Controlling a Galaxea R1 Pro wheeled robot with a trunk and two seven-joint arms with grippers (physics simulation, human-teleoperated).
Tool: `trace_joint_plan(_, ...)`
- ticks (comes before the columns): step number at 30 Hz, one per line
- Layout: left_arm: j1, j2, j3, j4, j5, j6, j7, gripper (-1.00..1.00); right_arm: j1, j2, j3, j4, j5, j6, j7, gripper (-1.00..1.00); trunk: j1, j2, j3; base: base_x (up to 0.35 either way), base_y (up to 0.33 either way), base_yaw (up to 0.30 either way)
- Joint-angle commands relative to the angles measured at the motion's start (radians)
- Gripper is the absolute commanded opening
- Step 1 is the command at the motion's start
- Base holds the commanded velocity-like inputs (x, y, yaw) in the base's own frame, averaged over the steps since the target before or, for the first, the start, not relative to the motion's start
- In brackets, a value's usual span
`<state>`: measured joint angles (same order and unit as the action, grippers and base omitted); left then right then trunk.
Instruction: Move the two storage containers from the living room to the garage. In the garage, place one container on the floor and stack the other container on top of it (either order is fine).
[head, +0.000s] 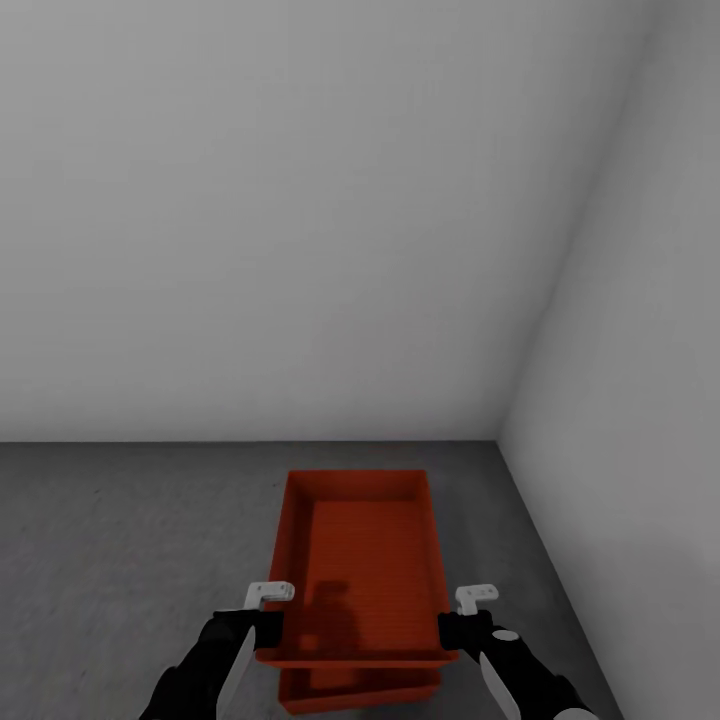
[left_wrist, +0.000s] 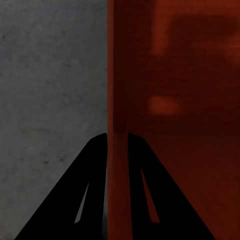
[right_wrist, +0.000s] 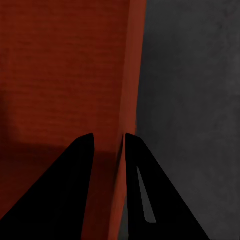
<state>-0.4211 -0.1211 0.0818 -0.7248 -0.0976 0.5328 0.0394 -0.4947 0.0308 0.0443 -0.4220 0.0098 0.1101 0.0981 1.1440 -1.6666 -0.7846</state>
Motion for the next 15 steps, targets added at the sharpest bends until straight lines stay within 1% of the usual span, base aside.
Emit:
trace_joint_plan(1,-0.001,-0.010,-0.007,-0.002,0.019,-0.074,0.002,-1.00,0.001,0.028,0.028,0.002,-0.008,0.006,0.003,-1.00,0.000,0.000,-0.001,0.000,0.000,0.077)
trace_joint_plan(4,-0.001,-0.010,-0.006,-0.002,0.019,-0.074,0.002,-1.00,0.001,0.028,0.028,0.002,-0.008,0.006,0.003,-1.00,0.000,0.000,-0.001,0.000,0.000,0.183)
trace_joint_plan(10,-0.001,-0.009,-0.005,-0.002,0.019,-0.074,0.002,-1.00,0.001,0.028,0.028,0.002,-0.008,0.006,0.003,-1.00,0.000,0.000,-0.001,0.000,0.000,0.263)
trace_joint_plan(12,-0.001,-0.009,-0.005,-0.002,0.019,-0.074,0.002,-1.00,0.001,0.028,0.028,0.002,-0.008,0.006,0.003,-1.00,0.000,0.000,-0.001,0.000,0.000,0.129)
trace_joint_plan(15,-0.001,-0.009,-0.005,-0.002,0.019,-0.074,0.003,-1.00,0.001,0.028,0.028,0.002,-0.008,0.006,0.003,-1.00,0.000,0.000,-0.001,-0.005,-0.029,0.035)
